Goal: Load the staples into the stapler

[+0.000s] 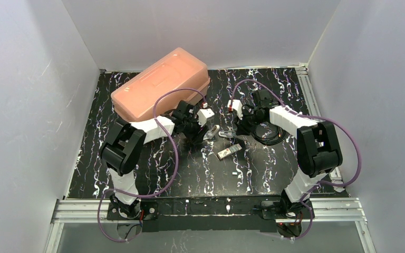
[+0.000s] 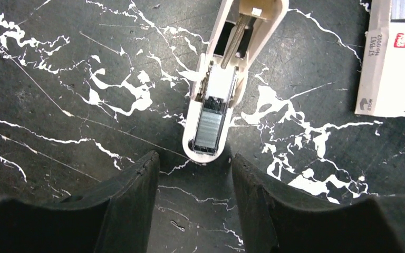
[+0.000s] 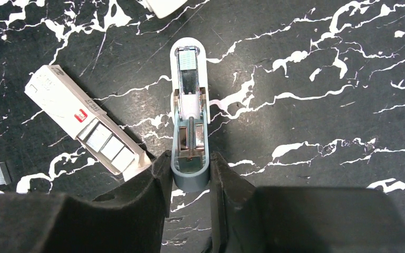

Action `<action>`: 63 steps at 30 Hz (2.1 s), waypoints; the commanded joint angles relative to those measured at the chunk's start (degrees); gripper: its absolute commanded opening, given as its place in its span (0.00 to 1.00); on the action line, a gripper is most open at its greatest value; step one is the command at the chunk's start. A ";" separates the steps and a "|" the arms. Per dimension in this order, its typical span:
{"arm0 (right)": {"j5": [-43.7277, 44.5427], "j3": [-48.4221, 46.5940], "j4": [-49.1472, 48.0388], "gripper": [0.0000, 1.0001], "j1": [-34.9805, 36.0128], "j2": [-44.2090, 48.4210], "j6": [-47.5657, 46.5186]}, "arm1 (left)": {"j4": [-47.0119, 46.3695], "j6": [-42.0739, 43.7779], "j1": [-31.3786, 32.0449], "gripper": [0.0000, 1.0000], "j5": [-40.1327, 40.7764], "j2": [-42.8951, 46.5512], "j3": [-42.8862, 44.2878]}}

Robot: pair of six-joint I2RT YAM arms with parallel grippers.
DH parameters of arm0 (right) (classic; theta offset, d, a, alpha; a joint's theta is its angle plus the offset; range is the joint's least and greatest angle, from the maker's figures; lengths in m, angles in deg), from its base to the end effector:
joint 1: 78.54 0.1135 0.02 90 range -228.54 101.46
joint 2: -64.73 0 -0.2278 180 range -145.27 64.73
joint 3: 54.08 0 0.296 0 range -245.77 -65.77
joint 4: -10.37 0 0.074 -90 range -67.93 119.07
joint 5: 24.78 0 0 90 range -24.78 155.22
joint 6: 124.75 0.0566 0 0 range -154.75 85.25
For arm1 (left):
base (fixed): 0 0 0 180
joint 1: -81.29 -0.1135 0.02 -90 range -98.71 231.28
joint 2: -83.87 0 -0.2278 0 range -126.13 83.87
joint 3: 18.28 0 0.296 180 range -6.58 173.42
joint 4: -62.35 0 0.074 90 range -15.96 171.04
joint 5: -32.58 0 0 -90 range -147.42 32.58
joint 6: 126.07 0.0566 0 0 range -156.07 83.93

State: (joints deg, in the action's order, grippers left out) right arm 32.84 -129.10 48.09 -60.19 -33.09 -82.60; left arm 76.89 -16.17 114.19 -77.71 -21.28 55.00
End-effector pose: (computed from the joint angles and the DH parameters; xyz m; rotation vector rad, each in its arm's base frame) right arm 0.3547 0.1496 0.1184 -1.5004 1.9576 0.5258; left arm 0.3408 -0.2438 0.0850 1.2075 2.0506 -0.5295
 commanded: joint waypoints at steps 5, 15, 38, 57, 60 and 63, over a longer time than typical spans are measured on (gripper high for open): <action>-4.08 0.46 1.55 0.01 0.12 5.67 -0.46 | 5.30 2.59 -1.29 0.51 -5.34 6.07 0.55; -5.81 2.55 4.17 0.01 1.45 10.55 0.06 | 7.56 4.27 -2.47 0.51 -9.32 9.23 0.27; -0.84 13.12 -9.02 0.01 22.20 14.99 10.89 | 5.36 13.44 -3.98 0.44 -26.12 24.86 -14.65; 1.88 15.12 -9.50 0.32 23.05 13.73 9.56 | -2.00 11.21 -3.80 0.45 -25.71 26.33 -20.54; 2.03 14.70 -8.90 0.38 23.05 13.63 9.50 | -2.44 11.29 -3.35 0.46 -25.58 26.06 -20.75; 2.32 14.57 -8.52 0.43 23.05 13.89 9.47 | -2.59 11.35 -2.63 0.46 -25.21 25.72 -21.05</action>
State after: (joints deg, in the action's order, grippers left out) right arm 35.13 -114.24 39.28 -37.52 -19.39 -72.44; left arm 74.77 -5.15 110.65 -101.58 3.77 34.65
